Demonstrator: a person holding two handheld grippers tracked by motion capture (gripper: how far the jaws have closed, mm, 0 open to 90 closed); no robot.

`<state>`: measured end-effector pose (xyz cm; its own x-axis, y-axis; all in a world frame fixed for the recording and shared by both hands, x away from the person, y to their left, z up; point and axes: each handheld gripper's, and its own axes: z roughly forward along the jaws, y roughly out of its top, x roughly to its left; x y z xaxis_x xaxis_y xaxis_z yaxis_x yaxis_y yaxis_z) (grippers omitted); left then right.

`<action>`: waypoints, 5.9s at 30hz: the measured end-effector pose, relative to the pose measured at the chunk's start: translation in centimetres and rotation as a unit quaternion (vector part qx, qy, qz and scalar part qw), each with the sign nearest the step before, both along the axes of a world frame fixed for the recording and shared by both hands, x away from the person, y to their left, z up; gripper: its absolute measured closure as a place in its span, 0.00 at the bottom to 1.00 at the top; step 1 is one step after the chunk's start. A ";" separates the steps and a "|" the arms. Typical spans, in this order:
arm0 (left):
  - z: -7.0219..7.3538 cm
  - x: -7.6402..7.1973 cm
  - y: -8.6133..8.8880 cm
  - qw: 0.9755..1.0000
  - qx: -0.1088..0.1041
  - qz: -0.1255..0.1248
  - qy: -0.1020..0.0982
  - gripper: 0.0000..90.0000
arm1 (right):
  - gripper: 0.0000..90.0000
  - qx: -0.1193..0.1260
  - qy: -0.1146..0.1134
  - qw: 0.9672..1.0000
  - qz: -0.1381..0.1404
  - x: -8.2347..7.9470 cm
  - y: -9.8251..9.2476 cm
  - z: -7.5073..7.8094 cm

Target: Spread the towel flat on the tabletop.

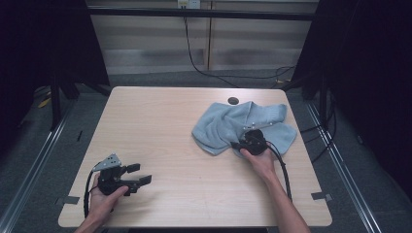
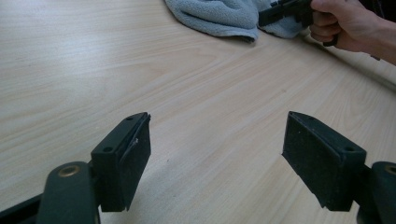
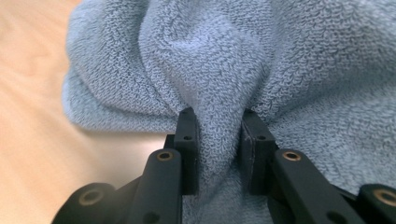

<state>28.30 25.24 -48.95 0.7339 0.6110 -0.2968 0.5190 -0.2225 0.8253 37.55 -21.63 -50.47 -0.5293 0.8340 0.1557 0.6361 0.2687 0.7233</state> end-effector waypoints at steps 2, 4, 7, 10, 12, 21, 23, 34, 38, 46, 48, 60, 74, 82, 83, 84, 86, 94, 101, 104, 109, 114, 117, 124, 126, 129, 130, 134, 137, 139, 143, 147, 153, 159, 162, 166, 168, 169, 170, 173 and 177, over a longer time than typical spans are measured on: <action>0.0 0.0 -0.1 1.000 0.000 -0.001 0.001 0.26 | 0.81 0.005 0.002 1.000 0.011 -0.4 0.5 0.0; 0.1 -0.1 -0.1 1.000 0.000 -0.002 -0.001 0.26 | 0.81 0.009 0.001 1.000 0.022 -1.0 1.1 -0.1; 0.2 -0.2 0.0 1.000 -0.002 -0.001 -0.005 0.26 | 0.81 0.011 0.004 0.999 0.046 -1.9 2.3 0.0; 0.3 -0.1 0.1 1.000 -0.006 0.002 -0.003 0.26 | 0.81 0.007 0.007 0.998 0.061 -2.4 3.3 0.1; 0.2 -0.1 0.1 1.000 -0.006 0.004 -0.004 0.26 | 0.81 0.003 0.009 0.998 0.067 -2.6 3.6 0.2; 0.5 0.7 -0.8 1.000 -0.003 -0.016 0.004 0.30 | 0.80 0.005 0.014 0.993 0.118 -4.5 5.9 0.3; 0.6 1.0 -1.5 1.000 0.006 -0.023 0.003 0.29 | 0.80 0.007 0.014 0.992 0.122 -4.9 6.4 0.2; 1.5 1.4 -2.7 0.999 0.014 -0.038 -0.005 0.30 | 0.80 0.010 0.008 0.988 0.152 -7.3 8.0 0.2; 2.0 1.2 -3.5 0.999 0.014 -0.048 -0.016 0.31 | 0.80 0.015 0.008 0.987 0.162 -8.1 8.5 0.1; 2.5 1.1 -4.2 0.998 0.025 -0.060 -0.026 0.38 | 0.76 0.017 0.022 0.974 0.224 -11.6 10.9 0.5; 2.7 1.8 -4.3 0.998 0.015 -0.051 -0.026 0.46 | 0.70 0.022 0.032 0.972 0.230 -12.1 11.3 0.7; 2.4 5.4 -6.8 0.999 0.018 -0.042 -0.014 0.48 | 0.56 0.035 -0.029 0.991 0.126 -9.6 4.0 5.1; -0.4 4.6 -7.5 0.992 0.070 -0.098 0.027 0.75 | 0.42 -0.017 0.006 0.998 0.055 -6.4 1.1 0.2; 0.3 1.9 -5.7 0.989 0.061 -0.129 0.029 0.58 | 0.88 -0.044 -0.016 0.993 0.109 -8.9 3.6 0.3; 0.6 1.9 -5.7 0.990 0.058 -0.126 0.021 0.58 | 0.88 -0.044 -0.016 0.993 0.109 -8.9 3.6 0.3; 0.8 2.2 -5.9 0.991 0.051 -0.118 0.020 0.52 | 0.91 -0.040 -0.012 0.993 0.114 -9.0 3.8 0.3; 1.4 3.4 -6.4 0.994 0.043 -0.098 0.009 0.42 | 0.93 -0.035 -0.009 0.992 0.119 -8.9 3.8 0.3; -0.2 7.0 -10.1 0.995 0.032 -0.084 0.049 0.35 | 0.94 -0.014 -0.002 0.993 0.118 -8.6 3.8 0.1; 0.5 6.5 -9.3 0.992 0.040 -0.111 0.041 0.84 | 0.95 -0.007 0.000 0.994 0.106 -8.3 3.6 0.9; 1.8 6.1 -7.3 0.995 0.022 -0.096 0.013 0.86 | 0.95 0.006 -0.008 0.995 0.097 -8.1 3.2 1.8; 4.0 5.9 -4.9 0.998 -0.018 -0.060 -0.019 0.87 | 0.95 0.022 -0.033 0.996 0.077 -7.5 2.1 3.6; 5.9 5.8 -3.4 0.997 -0.040 -0.037 -0.046 0.88 | 0.95 0.038 -0.062 0.996 0.045 -6.4 0.5 6.1; 6.8 5.9 -2.9 0.997 -0.048 -0.021 -0.056 0.88 | 0.95 0.036 -0.079 0.996 0.024 -5.9 -0.4 7.6; 9.0 6.5 -1.0 0.994 -0.073 0.019 -0.078 0.89 | 0.96 0.031 -0.094 0.995 -0.035 -5.0 -2.9 9.8; 9.7 6.7 -0.1 0.992 -0.086 0.034 -0.085 0.89 | 0.96 0.039 -0.097 0.993 -0.054 -4.8 -3.8 10.1; 10.7 7.0 1.1 0.991 -0.095 0.043 -0.089 0.89 | 0.96 0.060 -0.107 0.990 -0.064 -4.1 -4.7 10.8; 11.0 7.1 1.0 0.991 -0.089 0.044 -0.093 0.90 | 0.96 0.062 -0.111 0.990 -0.066 -3.8 -4.6 11.3; 12.8 8.1 0.9 0.987 -0.099 0.059 -0.107 0.90 | 0.96 0.050 -0.143 0.985 -0.079 -1.9 -4.1 14.3; 15.9 9.2 0.8 0.982 -0.105 0.073 -0.139 0.90 | 0.96 0.077 -0.169 0.978 -0.095 -0.5 -4.3 17.4; 17.4 8.9 0.7 0.978 -0.105 0.081 -0.162 0.90 | 0.96 0.082 -0.198 0.971 -0.102 -0.3 -4.2 19.5; 17.6 7.1 0.6 0.977 -0.098 0.058 -0.178 0.90 | 0.96 0.084 -0.227 0.965 -0.102 -1.3 -4.3 20.9; 13.7 4.9 0.2 0.985 -0.081 0.036 -0.146 0.90 | 0.96 0.052 -0.199 0.975 -0.087 -3.3 -4.4 17.5; 8.0 2.5 -0.3 0.995 -0.059 0.002 -0.084 0.89 | 0.96 0.022 -0.135 0.989 -0.064 -7.4 -5.2 10.6; 3.8 0.1 -2.0 0.998 -0.025 -0.045 -0.022 0.88 | 0.96 -0.020 -0.084 0.994 -0.060 -9.6 -5.8 6.6; 3.1 -0.5 -2.4 0.998 -0.014 -0.057 -0.011 0.87 | 0.95 -0.022 -0.077 0.995 -0.063 -10.0 -5.9 5.9; 3.1 -1.0 -2.3 0.998 -0.018 -0.062 -0.011 0.71 | 0.93 -0.019 -0.072 0.995 -0.064 -9.7 -6.2 4.9; 3.4 -0.5 -2.0 0.998 -0.016 -0.050 -0.020 0.63 | 0.93 0.000 -0.076 0.995 -0.064 -9.1 -6.5 4.8; 3.5 0.0 -1.7 0.998 -0.022 -0.046 -0.023 0.62 | 0.93 0.006 -0.076 0.995 -0.070 -8.7 -6.7 4.9; 3.7 0.9 -1.3 0.999 -0.033 -0.028 -0.021 0.60 | 0.93 0.003 -0.078 0.994 -0.071 -8.3 -6.7 5.0; 4.0 1.6 -1.0 0.999 -0.037 -0.021 -0.027 0.54 | 0.94 -0.001 -0.080 0.993 -0.085 -6.7 -7.0 5.3; 4.2 2.9 -0.5 0.999 -0.044 -0.001 -0.029 0.52 | 0.93 0.010 -0.085 0.991 -0.104 -4.6 -7.7 6.0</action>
<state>31.19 24.78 -44.78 0.7525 0.5825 -0.3073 0.4700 -0.1480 0.8702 32.95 -29.30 -44.46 -0.3660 0.9256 0.0968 0.5440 0.1285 0.8292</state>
